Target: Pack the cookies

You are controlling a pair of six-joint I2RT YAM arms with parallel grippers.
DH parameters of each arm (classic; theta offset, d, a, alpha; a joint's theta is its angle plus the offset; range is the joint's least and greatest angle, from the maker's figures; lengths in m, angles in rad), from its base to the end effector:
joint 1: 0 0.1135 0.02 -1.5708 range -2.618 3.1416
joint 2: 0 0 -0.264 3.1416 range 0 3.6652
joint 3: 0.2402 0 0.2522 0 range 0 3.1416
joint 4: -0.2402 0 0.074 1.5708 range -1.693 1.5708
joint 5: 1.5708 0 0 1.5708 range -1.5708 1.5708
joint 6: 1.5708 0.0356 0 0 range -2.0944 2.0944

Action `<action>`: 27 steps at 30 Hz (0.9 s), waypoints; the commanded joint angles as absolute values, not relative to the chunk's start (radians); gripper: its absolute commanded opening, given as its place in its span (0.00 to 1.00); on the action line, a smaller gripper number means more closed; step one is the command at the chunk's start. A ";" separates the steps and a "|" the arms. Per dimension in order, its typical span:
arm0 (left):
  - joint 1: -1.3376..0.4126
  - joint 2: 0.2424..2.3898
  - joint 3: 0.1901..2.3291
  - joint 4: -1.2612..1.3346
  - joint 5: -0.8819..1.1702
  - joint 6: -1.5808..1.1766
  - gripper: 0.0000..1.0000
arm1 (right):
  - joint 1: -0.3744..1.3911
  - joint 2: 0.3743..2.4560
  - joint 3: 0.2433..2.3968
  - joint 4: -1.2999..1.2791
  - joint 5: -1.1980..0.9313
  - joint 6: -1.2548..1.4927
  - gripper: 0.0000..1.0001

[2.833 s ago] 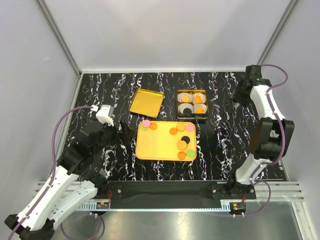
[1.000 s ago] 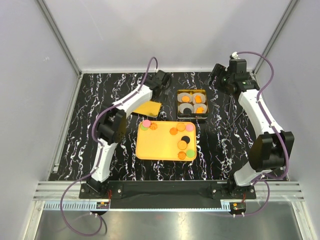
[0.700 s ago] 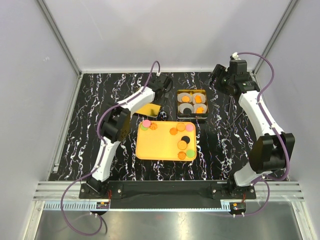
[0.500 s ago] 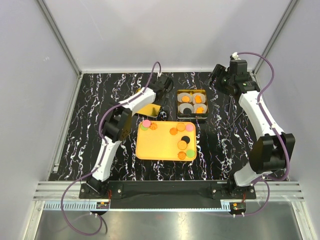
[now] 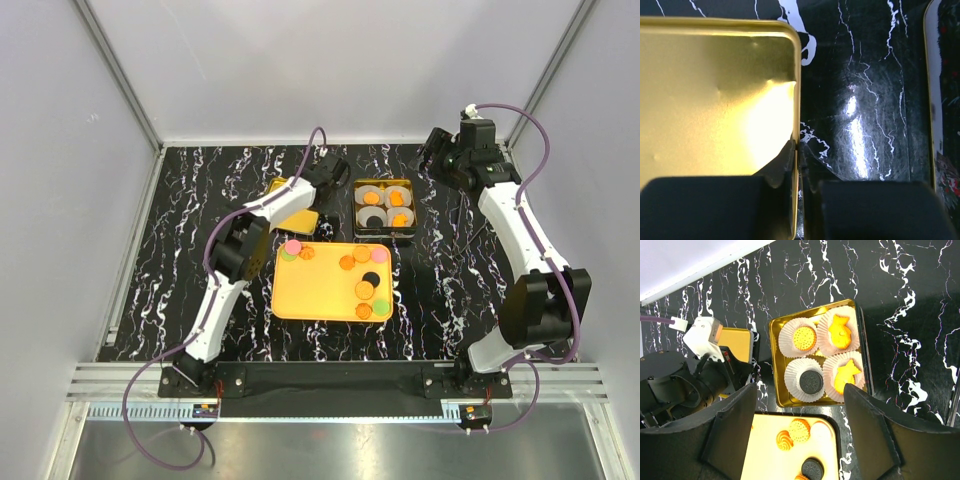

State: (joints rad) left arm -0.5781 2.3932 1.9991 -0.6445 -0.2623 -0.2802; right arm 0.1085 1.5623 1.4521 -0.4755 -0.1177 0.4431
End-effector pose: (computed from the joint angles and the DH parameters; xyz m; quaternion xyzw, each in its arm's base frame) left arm 0.4386 -0.2751 0.1611 0.1079 0.9510 0.0062 0.2896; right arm 0.3564 0.0430 0.3497 0.1191 0.8720 0.1784 0.4401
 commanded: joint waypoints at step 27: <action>-0.327 2.097 2.082 -0.457 0.400 -0.524 0.00 | 0.115 1.608 1.384 -0.249 -0.371 0.463 0.81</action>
